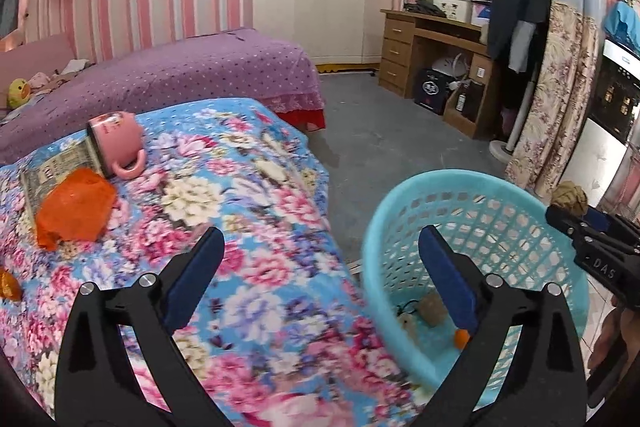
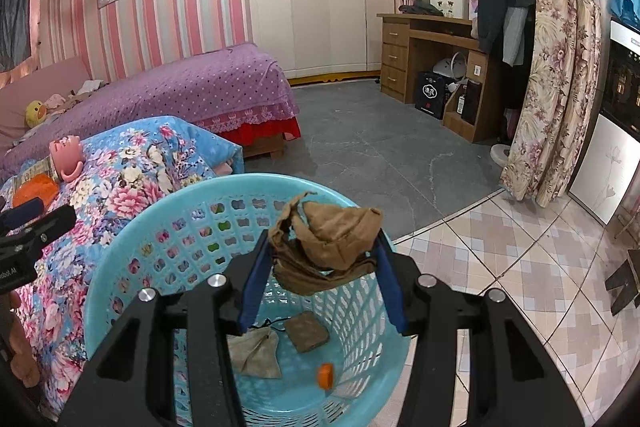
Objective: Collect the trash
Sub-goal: 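Open the left tool to drop the orange cup while the right tool releases the brown paper, then move both open tools back over the bed toward the orange peel pieces, then grasp an orange peel piece with the left tool while the right tool grasps another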
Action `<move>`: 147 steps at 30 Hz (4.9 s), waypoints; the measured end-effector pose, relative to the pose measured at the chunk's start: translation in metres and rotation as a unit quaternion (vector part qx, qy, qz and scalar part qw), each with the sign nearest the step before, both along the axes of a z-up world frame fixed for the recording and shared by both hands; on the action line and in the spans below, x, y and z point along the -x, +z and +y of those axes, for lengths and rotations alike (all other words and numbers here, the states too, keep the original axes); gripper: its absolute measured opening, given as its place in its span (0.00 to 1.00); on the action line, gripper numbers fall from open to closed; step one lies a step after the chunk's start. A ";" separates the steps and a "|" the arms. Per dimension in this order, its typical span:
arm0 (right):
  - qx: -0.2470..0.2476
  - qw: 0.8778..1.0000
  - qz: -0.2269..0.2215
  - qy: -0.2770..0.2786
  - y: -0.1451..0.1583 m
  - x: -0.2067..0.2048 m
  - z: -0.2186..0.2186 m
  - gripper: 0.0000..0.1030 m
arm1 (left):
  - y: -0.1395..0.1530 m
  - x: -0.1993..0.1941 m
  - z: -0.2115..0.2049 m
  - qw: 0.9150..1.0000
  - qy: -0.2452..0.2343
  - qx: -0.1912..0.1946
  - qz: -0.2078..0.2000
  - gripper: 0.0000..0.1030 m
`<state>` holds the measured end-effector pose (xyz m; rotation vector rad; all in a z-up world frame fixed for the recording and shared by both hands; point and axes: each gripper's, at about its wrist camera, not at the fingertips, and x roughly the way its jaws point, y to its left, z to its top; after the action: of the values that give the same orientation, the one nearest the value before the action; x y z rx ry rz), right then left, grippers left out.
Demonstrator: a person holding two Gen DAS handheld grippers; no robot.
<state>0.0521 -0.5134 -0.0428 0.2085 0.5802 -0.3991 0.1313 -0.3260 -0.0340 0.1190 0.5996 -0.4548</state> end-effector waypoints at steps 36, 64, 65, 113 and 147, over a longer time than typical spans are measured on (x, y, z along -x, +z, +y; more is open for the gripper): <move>0.052 0.997 -0.013 0.046 0.028 -0.041 0.115 0.96 | 0.034 0.011 0.166 0.993 0.107 -0.017 -0.034 0.95; 0.021 0.995 0.008 0.094 0.020 -0.096 0.254 0.96 | 0.004 -0.020 0.351 0.979 0.200 -0.012 0.020 0.95; 0.019 0.995 0.009 0.096 0.019 -0.098 0.256 0.96 | 0.002 -0.021 0.355 0.979 0.202 -0.011 0.024 0.95; -0.013 0.978 0.019 0.209 0.013 -0.125 0.365 0.96 | 0.000 -0.042 0.409 0.981 0.187 -0.001 0.057 0.28; 0.009 0.936 0.038 0.350 0.013 -0.154 0.460 0.29 | -0.009 -0.044 0.456 0.971 0.229 0.008 0.069 0.28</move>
<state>0.2061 -0.0531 -0.0303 -0.0407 0.6856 0.2809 0.1757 0.1298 -0.0426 -0.0694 0.7358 -0.0183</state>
